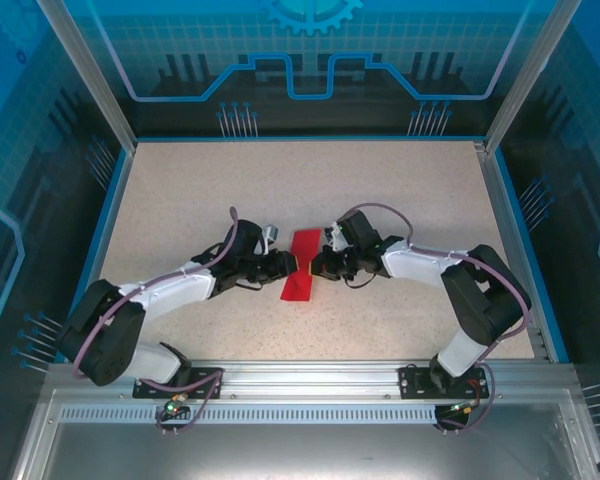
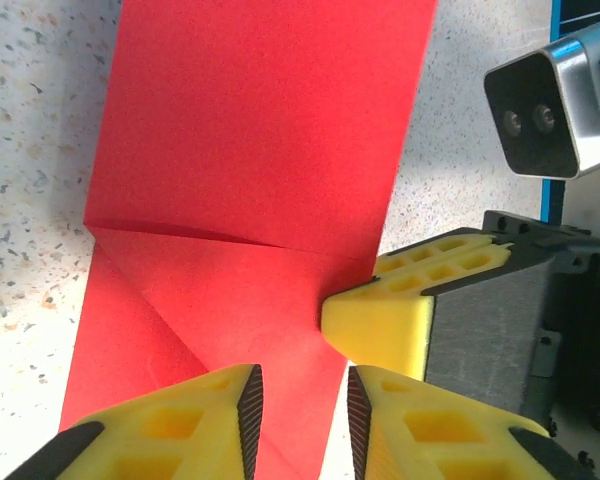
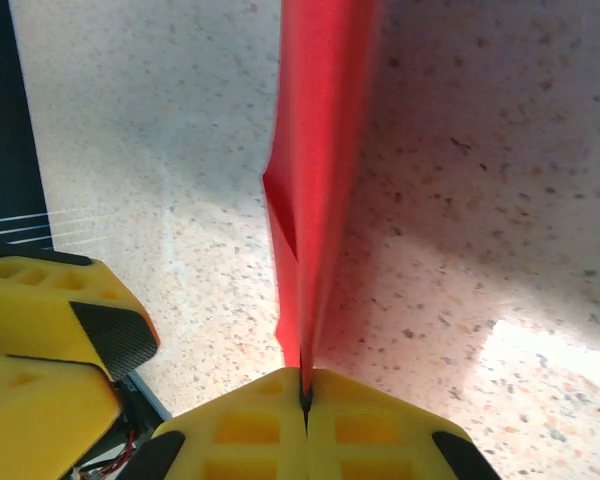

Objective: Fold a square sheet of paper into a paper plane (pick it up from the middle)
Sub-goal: Turn over the paper at the center of the table.

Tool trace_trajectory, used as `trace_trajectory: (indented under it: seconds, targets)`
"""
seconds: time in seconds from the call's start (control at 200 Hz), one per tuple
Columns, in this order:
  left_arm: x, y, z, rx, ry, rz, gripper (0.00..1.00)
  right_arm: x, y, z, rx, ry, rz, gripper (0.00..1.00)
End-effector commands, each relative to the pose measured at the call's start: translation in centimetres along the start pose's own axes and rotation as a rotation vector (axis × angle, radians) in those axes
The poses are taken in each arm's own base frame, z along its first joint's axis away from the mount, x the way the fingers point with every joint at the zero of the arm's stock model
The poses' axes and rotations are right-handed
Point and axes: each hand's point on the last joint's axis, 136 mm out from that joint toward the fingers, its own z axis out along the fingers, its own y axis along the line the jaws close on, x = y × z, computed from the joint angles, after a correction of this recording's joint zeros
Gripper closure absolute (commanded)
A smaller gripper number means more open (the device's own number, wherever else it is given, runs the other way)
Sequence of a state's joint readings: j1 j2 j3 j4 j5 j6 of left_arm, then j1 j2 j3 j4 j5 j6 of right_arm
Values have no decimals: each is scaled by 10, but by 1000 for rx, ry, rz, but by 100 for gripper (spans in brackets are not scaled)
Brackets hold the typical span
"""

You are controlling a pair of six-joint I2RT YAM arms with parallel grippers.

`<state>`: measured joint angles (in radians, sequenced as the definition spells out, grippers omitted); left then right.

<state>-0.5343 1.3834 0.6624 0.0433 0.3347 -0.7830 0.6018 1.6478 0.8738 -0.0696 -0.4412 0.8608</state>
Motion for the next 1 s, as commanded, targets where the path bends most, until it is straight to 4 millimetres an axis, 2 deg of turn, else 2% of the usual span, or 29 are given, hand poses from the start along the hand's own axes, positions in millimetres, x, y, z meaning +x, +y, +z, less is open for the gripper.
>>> trace_trajectory:
  seconds: [0.0, 0.27, 0.475, 0.56, 0.71, 0.785, 0.845, 0.995]
  targets:
    - [-7, -12, -11, -11, -22, 31, 67, 1, 11, -9, 14, 9, -32, 95]
    - [-11, -22, -22, -3, -43, 49, 66, 0, 14, -17, 35, 17, -55, 95]
    - [-10, -12, -29, -47, -65, 65, 65, 4, 9, -29, 86, 6, -72, 96]
    - [-10, -4, -35, -77, -87, 65, 65, 4, -1, -49, 189, -25, -107, 96]
    - [-14, 12, -47, -124, -153, 46, 64, 3, -13, -94, 420, -45, -165, 96]
    - [-17, 21, -54, -154, -189, 46, 62, 3, -12, -115, 538, -37, -217, 95]
    - [-18, 30, -58, -177, -212, 38, 61, 4, -22, -134, 711, -33, -225, 96]
    - [-27, 48, -74, -235, -267, 11, 61, 8, -29, -173, 1100, -15, -243, 98]
